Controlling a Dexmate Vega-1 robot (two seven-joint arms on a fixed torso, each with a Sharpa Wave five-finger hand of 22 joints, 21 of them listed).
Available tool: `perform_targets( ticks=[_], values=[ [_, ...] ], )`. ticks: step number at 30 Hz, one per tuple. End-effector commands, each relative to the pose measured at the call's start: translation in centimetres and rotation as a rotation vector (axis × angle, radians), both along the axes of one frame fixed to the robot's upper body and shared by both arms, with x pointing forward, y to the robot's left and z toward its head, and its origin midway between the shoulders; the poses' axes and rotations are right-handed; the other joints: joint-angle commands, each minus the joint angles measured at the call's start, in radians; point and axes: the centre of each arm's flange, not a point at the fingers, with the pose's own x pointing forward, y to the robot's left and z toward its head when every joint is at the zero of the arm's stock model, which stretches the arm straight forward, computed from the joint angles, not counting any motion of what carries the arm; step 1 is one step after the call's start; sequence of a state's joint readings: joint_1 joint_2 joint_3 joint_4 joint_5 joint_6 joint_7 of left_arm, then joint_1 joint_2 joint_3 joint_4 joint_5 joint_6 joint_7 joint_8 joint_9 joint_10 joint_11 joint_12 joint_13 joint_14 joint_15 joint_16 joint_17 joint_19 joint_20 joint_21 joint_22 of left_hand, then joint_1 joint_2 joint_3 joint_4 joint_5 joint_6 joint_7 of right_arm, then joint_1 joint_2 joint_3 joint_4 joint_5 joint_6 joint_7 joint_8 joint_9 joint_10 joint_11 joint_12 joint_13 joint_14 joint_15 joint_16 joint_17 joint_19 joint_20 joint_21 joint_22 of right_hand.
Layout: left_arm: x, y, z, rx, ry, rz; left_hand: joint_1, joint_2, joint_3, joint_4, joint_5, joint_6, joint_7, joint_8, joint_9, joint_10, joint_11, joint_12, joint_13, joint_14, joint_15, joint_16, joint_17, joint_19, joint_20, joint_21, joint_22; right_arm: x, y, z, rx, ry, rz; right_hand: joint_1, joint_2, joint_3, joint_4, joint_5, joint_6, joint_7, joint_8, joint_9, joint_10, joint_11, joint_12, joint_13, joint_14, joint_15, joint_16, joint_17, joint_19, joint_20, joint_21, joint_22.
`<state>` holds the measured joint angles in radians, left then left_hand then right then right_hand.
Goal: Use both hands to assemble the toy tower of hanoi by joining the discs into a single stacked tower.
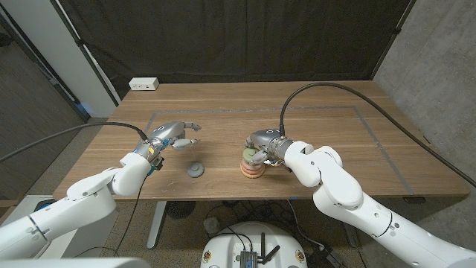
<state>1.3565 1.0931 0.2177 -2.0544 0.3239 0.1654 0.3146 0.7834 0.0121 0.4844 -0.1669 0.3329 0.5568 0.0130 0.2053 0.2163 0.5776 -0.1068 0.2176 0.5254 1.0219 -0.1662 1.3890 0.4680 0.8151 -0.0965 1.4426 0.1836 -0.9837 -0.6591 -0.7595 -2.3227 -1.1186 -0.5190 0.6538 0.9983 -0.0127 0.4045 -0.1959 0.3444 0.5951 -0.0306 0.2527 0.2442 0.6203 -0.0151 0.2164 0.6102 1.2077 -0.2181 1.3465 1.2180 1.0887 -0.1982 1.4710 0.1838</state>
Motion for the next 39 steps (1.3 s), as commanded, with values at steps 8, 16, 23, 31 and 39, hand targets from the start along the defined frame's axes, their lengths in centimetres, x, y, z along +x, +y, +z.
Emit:
perform_targets(
  ticks=[8, 16, 23, 31, 39],
  values=[
    [0.1, 0.2, 0.1, -0.008, -0.003, -0.004, 0.008, -0.003, 0.012, -0.002, -0.004, 0.006, 0.001, -0.003, 0.004, 0.009, 0.003, -0.003, 0.003, 0.006, -0.053, 0.004, 0.005, 0.006, -0.11, 0.006, 0.004, 0.7, -0.1, -1.2, 0.009, 0.032, -0.022, 0.057, 0.054, 0.045, 0.033, 0.007, 0.015, -0.007, 0.001, 0.006, 0.11, -0.105, 0.006, 0.007, -0.004, -0.003, 0.005, 0.002, 0.013, -0.024, -0.005, 0.006],
    [0.1, 0.5, 0.0, -0.011, 0.004, 0.003, 0.008, -0.002, 0.014, -0.002, -0.004, 0.007, 0.001, -0.003, 0.004, 0.009, 0.001, -0.003, 0.005, 0.005, -0.053, 0.003, 0.004, 0.006, -0.109, 0.008, 0.004, 0.8, 0.0, -1.4, 0.004, 0.037, -0.03, 0.056, 0.055, 0.048, 0.033, 0.008, 0.017, -0.005, 0.001, 0.007, 0.112, -0.104, 0.004, 0.008, -0.005, -0.003, 0.006, 0.003, 0.012, -0.024, -0.007, 0.005],
    [0.3, 0.5, 0.1, -0.008, 0.008, 0.0, 0.005, -0.001, 0.015, -0.001, -0.005, 0.007, 0.002, -0.003, 0.004, 0.012, 0.003, -0.002, 0.004, 0.006, -0.053, 0.004, 0.005, 0.004, -0.109, 0.008, 0.004, 1.0, 0.0, -1.8, -0.008, 0.039, -0.043, 0.055, 0.054, 0.05, 0.033, 0.009, 0.019, -0.008, 0.0, 0.008, 0.112, -0.107, 0.003, 0.009, -0.008, -0.003, 0.004, 0.001, 0.009, -0.024, -0.011, 0.003],
    [0.6, 0.4, 0.1, -0.006, 0.012, -0.006, 0.003, 0.0, 0.017, 0.0, -0.006, 0.008, 0.002, -0.003, 0.004, 0.013, 0.006, -0.003, 0.004, 0.003, -0.053, 0.002, 0.003, 0.004, -0.109, 0.009, 0.003, 0.9, 0.0, -1.9, -0.015, 0.037, -0.056, 0.051, 0.051, 0.052, 0.034, 0.01, 0.009, -0.007, -0.005, 0.011, 0.099, -0.104, -0.004, 0.011, -0.009, -0.002, 0.007, 0.004, 0.009, -0.024, -0.012, 0.005],
    [0.8, 0.3, 0.3, -0.002, 0.01, -0.011, 0.002, 0.0, 0.018, -0.001, -0.006, 0.009, 0.002, -0.003, 0.005, 0.012, 0.005, -0.002, 0.006, 0.004, -0.053, 0.002, 0.004, 0.004, -0.109, 0.009, 0.003, 0.7, -0.1, -1.7, -0.044, 0.012, -0.072, 0.004, 0.016, 0.037, 0.044, 0.008, -0.024, -0.019, -0.017, 0.02, 0.026, -0.097, -0.031, -0.001, -0.036, -0.002, -0.012, -0.002, -0.011, -0.023, -0.031, -0.004]
  ],
)
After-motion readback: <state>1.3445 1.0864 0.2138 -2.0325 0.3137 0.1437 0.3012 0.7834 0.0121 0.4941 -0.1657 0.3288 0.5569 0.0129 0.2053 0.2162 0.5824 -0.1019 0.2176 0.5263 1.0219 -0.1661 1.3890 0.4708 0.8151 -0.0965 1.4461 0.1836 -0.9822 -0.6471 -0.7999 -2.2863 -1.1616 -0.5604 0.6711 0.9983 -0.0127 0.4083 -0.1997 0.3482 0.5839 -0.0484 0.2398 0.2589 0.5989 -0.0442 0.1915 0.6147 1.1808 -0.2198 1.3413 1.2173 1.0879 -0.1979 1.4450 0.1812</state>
